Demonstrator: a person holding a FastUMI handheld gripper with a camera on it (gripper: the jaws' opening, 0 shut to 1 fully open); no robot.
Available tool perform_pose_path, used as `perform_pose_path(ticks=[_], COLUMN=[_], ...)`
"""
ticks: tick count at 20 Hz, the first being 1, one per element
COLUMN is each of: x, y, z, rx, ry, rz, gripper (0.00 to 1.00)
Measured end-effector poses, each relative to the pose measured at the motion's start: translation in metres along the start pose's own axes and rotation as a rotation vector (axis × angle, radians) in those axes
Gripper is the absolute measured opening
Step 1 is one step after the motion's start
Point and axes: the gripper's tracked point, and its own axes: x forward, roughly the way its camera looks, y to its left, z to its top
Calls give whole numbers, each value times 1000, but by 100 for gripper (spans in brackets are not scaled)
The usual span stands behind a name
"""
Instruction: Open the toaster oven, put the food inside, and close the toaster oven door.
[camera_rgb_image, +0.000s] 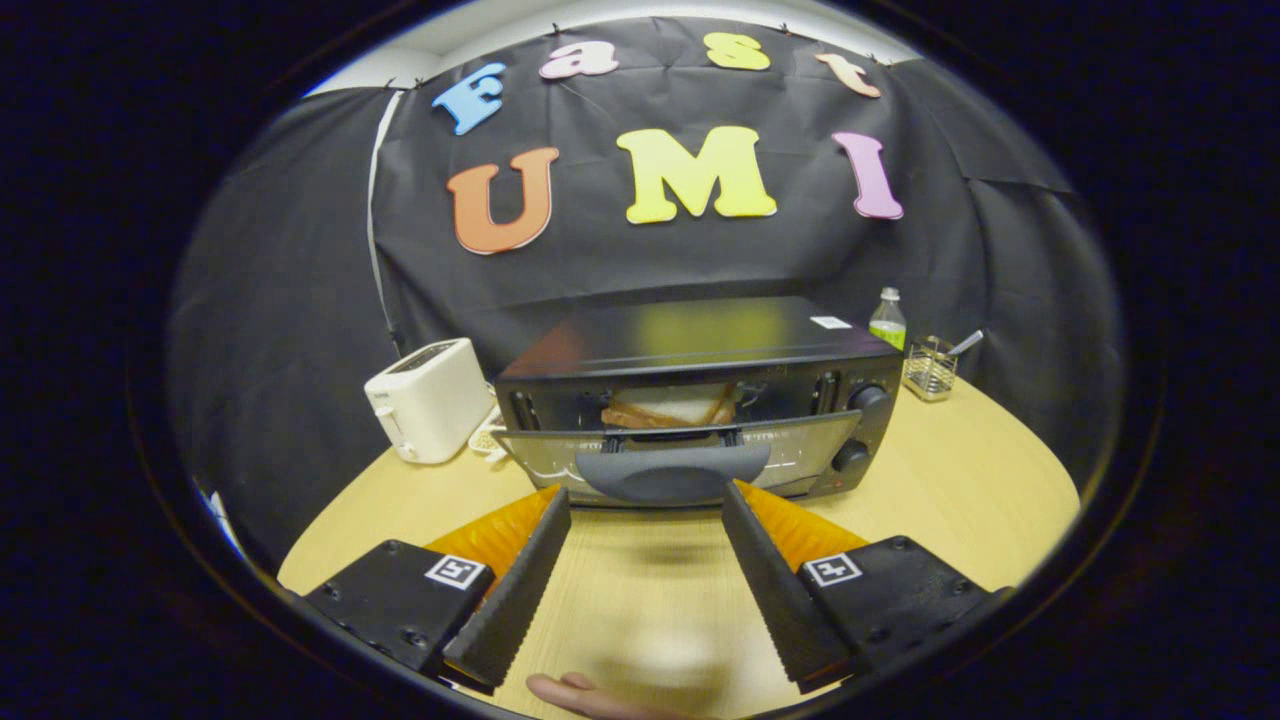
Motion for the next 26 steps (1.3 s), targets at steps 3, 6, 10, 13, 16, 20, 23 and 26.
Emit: perform_pose_path(ticks=[3,6,10,13,16,20,23,26], x=[-20,-43,-73,-96,-119,-146,-161,-172], y=[1,-1,-13,-21,-37,-33,-47,-59], z=[12,24,46,62,73,87,107,126], rx=[-20,-12,-27,-37,-69,-33,-35,-41], ry=[-39,-60,-109,-165,-203,-229,-265,-326], rz=[5,22,7,-7,-86,-63,-104,-150], gripper=[100,100,100,100,100,100,100,100])
